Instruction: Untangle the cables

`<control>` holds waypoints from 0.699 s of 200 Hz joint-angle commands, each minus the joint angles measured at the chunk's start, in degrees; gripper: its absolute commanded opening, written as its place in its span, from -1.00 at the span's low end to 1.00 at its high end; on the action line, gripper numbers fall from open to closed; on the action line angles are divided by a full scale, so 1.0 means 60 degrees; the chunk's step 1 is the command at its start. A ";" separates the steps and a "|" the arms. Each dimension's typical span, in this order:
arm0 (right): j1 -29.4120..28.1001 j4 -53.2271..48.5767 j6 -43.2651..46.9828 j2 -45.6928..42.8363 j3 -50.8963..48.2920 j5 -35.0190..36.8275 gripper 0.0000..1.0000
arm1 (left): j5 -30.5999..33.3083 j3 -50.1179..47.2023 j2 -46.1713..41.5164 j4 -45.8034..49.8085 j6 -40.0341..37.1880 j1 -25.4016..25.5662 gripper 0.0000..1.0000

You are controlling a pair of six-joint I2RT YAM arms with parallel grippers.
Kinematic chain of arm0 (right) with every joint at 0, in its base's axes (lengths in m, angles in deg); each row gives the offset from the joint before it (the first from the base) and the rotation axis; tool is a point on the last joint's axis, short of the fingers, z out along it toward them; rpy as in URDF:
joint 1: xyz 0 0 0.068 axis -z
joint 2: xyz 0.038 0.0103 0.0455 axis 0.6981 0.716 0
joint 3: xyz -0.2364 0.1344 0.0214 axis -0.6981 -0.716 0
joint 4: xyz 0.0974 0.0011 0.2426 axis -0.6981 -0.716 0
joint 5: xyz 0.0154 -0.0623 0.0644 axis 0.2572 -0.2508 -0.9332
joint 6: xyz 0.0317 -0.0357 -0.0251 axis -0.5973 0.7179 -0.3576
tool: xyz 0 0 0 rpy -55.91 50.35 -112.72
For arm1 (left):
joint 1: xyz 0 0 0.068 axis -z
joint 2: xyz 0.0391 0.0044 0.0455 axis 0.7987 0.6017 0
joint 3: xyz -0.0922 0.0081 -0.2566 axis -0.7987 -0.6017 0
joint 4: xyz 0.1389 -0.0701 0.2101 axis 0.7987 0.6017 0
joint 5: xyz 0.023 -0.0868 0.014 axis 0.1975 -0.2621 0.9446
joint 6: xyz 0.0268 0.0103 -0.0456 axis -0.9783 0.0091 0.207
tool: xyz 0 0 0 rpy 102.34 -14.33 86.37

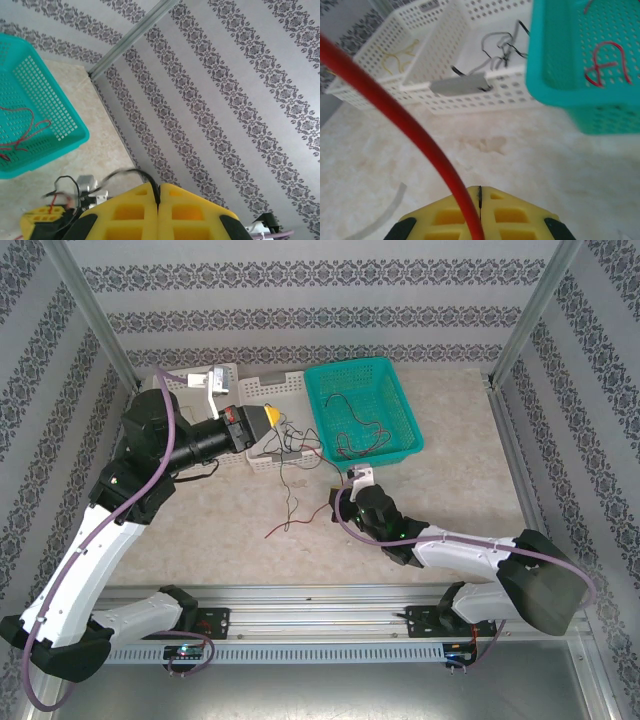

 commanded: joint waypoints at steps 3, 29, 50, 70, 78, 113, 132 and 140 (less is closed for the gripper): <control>0.0090 -0.0504 -0.0235 -0.0688 -0.0698 0.0595 -1.00 | 0.0326 0.0825 0.0184 0.0636 -0.0834 0.0095 -1.00; 0.0161 -0.0712 -0.0427 -0.1522 -0.1255 0.0794 -1.00 | 0.0470 0.1372 0.0491 0.0882 -0.1092 0.0090 -1.00; 0.0208 -0.1195 -0.0522 -0.2310 -0.1894 0.1082 -1.00 | 0.0549 0.1856 0.0846 0.1114 -0.1299 0.0090 -1.00; 0.0266 -0.1821 -0.0722 -0.3317 -0.2246 0.1476 -1.00 | 0.0744 0.2479 0.1263 0.1461 -0.1682 0.0079 -1.00; 0.0282 -0.2148 -0.0829 -0.3795 -0.2358 0.1670 -1.00 | 0.0891 0.2775 0.1443 0.1639 -0.1872 0.0084 -1.00; 0.0322 -0.3746 -0.0972 -0.6107 -0.2634 0.2251 -1.00 | 0.1612 0.3808 0.2144 0.1960 -0.2709 0.0070 -1.00; 0.0340 -0.4637 -0.0988 -0.7221 -0.2717 0.2514 -1.00 | 0.1950 0.4180 0.2538 0.1970 -0.3154 0.0035 -1.00; 0.0340 -0.4992 -0.0986 -0.7647 -0.2748 0.2635 -1.00 | 0.2125 0.4290 0.2705 0.1927 -0.3384 0.0007 -1.00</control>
